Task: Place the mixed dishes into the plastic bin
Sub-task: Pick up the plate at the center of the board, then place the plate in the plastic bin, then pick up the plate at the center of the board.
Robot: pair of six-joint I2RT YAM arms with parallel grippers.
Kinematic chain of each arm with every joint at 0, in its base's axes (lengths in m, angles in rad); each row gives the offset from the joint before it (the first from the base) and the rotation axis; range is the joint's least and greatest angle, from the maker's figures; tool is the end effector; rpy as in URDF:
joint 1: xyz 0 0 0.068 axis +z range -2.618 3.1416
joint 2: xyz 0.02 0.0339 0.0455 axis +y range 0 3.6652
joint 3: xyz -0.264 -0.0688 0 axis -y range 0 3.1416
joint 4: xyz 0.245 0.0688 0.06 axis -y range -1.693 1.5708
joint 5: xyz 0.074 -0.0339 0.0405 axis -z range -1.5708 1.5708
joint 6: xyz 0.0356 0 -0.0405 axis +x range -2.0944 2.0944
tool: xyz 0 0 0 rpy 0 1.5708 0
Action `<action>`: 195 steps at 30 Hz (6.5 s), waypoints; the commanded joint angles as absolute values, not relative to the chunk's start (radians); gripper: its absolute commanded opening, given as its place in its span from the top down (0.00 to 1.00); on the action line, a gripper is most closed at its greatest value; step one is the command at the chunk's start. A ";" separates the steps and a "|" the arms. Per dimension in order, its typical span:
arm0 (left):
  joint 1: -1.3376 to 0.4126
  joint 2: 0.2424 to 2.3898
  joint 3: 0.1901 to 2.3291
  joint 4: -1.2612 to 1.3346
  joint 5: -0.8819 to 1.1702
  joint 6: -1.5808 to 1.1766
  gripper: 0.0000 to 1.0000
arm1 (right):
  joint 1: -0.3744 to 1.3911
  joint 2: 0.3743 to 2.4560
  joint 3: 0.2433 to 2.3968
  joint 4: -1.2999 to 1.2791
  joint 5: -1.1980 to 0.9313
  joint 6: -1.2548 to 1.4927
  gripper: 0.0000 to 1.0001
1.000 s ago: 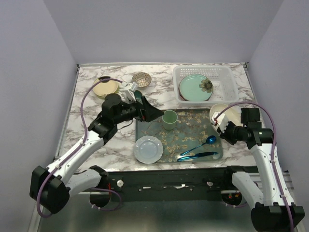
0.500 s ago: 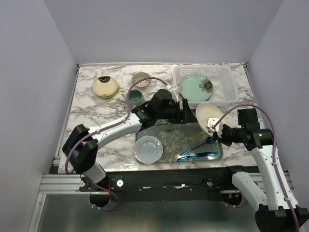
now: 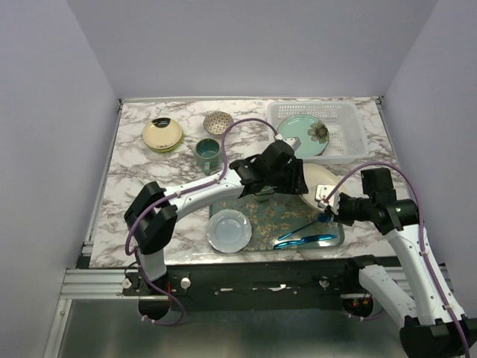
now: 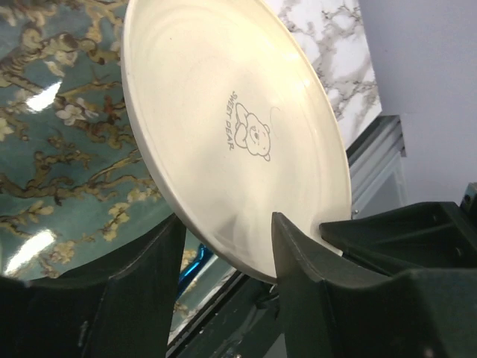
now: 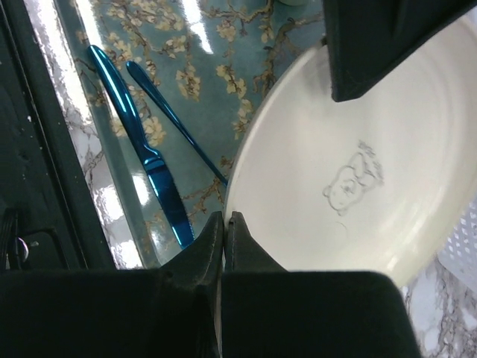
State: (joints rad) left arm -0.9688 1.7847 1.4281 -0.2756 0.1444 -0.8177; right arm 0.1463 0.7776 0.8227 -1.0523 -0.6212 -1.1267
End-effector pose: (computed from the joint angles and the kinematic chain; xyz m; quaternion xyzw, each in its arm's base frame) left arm 0.2306 -0.3447 0.2776 0.0997 0.8846 -0.3918 0.2326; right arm 0.1245 0.0393 0.2827 -0.6120 0.6850 0.1343 0.3718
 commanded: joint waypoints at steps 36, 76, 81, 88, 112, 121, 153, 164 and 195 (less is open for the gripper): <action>-0.680 1.859 1.687 -0.311 0.153 -0.666 1.00 | -0.181 0.782 0.931 -0.631 -0.939 -0.243 0.12; -0.629 2.526 2.444 -0.428 -0.020 -0.744 0.92 | -0.275 0.678 0.830 -0.574 -0.818 -0.245 0.11; -0.632 2.543 2.444 -0.428 -0.025 -0.755 0.87 | -0.281 0.678 0.828 -0.574 -0.819 -0.245 0.11; -0.635 2.548 2.444 -0.431 -0.026 -0.756 0.76 | -0.285 0.678 0.827 -0.574 -0.821 -0.244 0.11; -0.640 2.431 2.401 -0.469 -0.113 -0.660 0.34 | -0.301 0.677 0.824 -0.574 -0.827 -0.247 0.11; -0.641 2.404 2.395 -0.476 -0.106 -0.621 0.32 | -0.308 0.680 0.822 -0.574 -0.828 -0.248 0.11; -0.594 1.747 1.698 -0.213 0.035 -0.439 0.07 | -0.314 0.680 0.818 -0.621 -0.960 -0.368 0.11; -0.410 1.484 1.403 -0.135 0.127 -0.523 0.07 | -0.314 0.715 0.841 -0.663 -1.094 -0.440 0.00; 0.181 1.675 1.258 -0.256 0.028 -0.762 0.08 | 0.210 1.163 1.083 -0.591 -0.857 -0.330 0.00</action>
State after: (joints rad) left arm 0.1658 1.5955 1.1736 -0.1493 0.1265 -0.7700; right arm 0.2047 1.1797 1.1690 -0.6636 -0.8474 -0.3466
